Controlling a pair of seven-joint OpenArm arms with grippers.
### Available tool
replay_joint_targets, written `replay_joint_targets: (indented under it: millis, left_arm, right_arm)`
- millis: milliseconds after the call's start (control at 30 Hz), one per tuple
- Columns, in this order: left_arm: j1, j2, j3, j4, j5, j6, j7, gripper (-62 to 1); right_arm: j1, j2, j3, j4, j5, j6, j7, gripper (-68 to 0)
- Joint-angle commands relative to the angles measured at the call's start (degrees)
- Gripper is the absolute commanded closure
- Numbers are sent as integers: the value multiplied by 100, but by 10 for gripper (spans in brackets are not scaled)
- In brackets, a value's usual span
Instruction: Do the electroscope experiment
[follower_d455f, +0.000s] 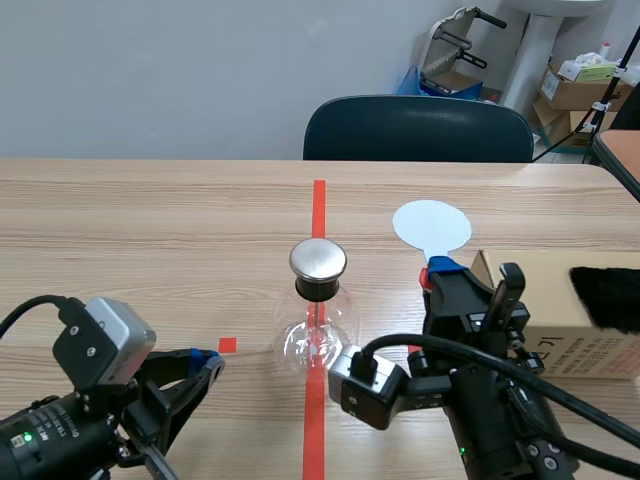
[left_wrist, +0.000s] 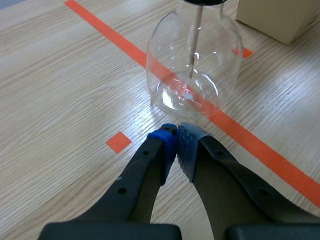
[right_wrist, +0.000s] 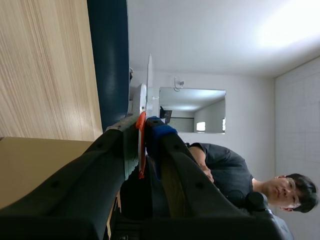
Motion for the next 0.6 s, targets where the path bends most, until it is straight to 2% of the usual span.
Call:
replay_joint_targets:
  millis: [0, 167, 467, 567]
  left_arm:
    - [-103, 107, 7, -31, 79, -4, -103, -38]
    - [-402, 389, 7, -468, 350, -4, -129, -38]
    - [-802, 612, 7, -1121, 417, 63, -302, -38]
    - [-905, 656, 7, -1305, 553, 61, -404, -38]
  right_arm:
    - [61, 90, 55, 22, -22, -79, -61, -9]
    - [63, 87, 179, 22, -2, -111, -96, -9]
    - [63, 85, 203, 22, 2, -111, -98, -9]
    - [63, 85, 203, 22, 2, -111, -98, -9]
